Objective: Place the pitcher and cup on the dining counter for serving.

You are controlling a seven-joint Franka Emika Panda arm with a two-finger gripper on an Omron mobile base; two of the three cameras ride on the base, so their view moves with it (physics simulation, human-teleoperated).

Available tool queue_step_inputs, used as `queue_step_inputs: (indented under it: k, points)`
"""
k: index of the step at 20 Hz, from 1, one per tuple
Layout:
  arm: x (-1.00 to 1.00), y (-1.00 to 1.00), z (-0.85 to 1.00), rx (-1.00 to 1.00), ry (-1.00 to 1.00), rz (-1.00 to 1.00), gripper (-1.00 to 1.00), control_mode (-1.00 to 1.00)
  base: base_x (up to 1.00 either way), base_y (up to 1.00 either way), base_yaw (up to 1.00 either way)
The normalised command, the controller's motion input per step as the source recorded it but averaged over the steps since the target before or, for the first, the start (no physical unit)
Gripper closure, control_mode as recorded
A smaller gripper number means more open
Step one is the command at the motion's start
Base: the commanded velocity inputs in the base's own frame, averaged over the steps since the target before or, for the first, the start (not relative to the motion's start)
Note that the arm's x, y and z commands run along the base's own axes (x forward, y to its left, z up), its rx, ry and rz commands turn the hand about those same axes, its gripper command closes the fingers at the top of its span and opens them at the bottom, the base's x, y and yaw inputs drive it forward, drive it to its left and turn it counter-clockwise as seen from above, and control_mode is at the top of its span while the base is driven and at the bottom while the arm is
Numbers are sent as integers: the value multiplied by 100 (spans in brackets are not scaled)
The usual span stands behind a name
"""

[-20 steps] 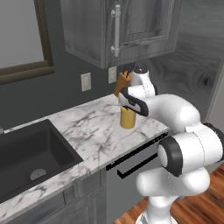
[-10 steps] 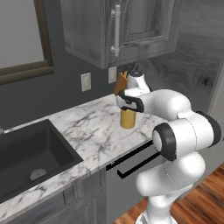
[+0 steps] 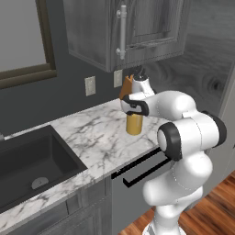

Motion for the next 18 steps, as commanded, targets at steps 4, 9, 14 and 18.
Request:
queue_step_inputs:
  k: [4,9,14,18]
  points:
    - [0,0,-19,0,-2,0,-100,-100,0,0,0]
    - [1,0,-12,0,-7,0,-100,-100,0,0,0]
    - [0,0,-27,0,-9,0,-100,-100,0,0,0]
    - [0,0,-19,0,-6,0,-100,-100,0,0,0]
